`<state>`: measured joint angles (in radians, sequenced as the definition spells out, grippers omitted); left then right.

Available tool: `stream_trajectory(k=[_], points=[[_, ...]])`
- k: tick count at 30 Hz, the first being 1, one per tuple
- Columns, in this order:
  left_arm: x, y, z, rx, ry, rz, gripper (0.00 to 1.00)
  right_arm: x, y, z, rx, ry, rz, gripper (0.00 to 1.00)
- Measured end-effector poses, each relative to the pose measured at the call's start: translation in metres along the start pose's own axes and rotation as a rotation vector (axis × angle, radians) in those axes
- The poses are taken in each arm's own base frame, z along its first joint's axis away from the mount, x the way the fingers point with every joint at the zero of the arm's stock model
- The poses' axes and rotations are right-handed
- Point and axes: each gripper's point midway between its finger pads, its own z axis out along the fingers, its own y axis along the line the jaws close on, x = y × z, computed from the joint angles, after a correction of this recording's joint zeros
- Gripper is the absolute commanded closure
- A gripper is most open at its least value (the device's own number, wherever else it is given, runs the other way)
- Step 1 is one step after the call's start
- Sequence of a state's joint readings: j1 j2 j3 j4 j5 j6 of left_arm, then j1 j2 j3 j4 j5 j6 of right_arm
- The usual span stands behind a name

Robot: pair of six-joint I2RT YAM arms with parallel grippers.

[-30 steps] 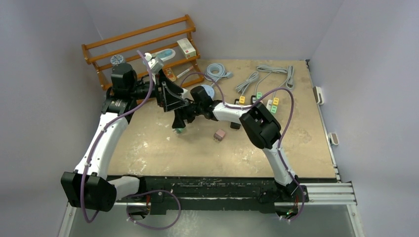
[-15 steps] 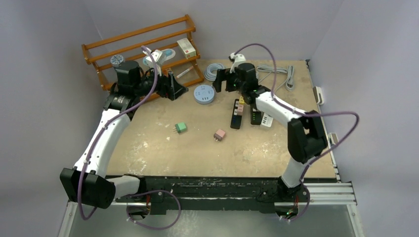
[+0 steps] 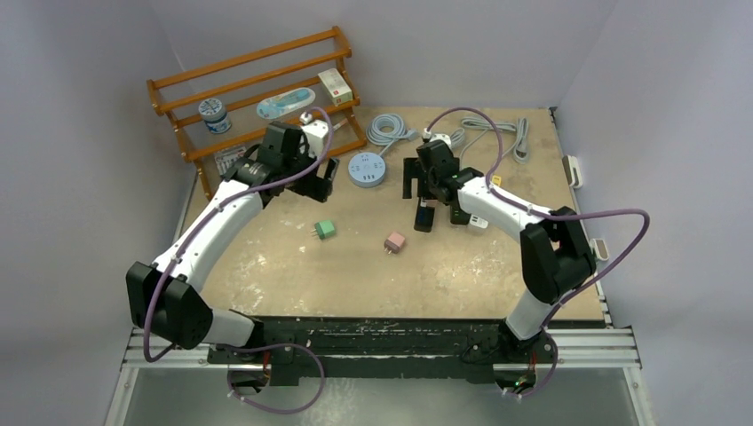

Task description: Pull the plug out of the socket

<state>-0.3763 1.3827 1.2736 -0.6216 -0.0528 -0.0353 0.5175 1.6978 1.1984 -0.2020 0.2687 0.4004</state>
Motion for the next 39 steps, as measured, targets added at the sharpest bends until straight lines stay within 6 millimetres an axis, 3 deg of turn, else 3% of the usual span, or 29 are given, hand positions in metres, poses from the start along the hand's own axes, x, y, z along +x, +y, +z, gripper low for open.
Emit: stream_trajectory(k=[6, 9, 11, 21, 25, 27, 30, 35, 39], points=[[0.01, -0.086, -0.033, 0.485, 0.022, 0.132, 0.09, 0.003, -0.013, -0.001, 0.059, 0.01, 0.002, 0.06], [0.004, -0.106, -0.053, 0.61, -0.036, 0.134, 0.11, 0.002, -0.016, 0.0, 0.071, 0.007, 0.01, 0.13], [-0.002, -0.11, -0.054, 0.633, -0.06, 0.132, 0.13, 0.003, -0.018, 0.001, 0.074, 0.007, 0.018, 0.18], [-0.013, -0.107, 0.025, 0.502, -0.048, -0.09, 0.2, 0.026, -0.028, 0.017, 0.101, 0.056, 0.042, 0.37], [-0.021, -0.114, 0.05, 0.457, -0.08, -0.184, 0.2, 0.03, -0.028, 0.024, 0.097, 0.069, 0.051, 0.41], [-0.024, -0.123, 0.065, 0.448, -0.09, -0.207, 0.2, 0.032, -0.028, 0.028, 0.091, 0.074, 0.055, 0.55], [-0.016, -0.141, 0.086, 0.43, -0.066, -0.215, 0.21, 0.033, -0.031, 0.031, 0.095, 0.078, 0.054, 1.0], [-0.007, -0.162, 0.109, 0.392, -0.03, -0.227, 0.21, 0.026, -0.033, 0.033, 0.068, 0.079, 0.081, 1.0], [-0.013, -0.161, 0.116, 0.372, -0.049, -0.266, 0.21, 0.012, -0.03, 0.034, -0.003, 0.053, 0.101, 1.0]])
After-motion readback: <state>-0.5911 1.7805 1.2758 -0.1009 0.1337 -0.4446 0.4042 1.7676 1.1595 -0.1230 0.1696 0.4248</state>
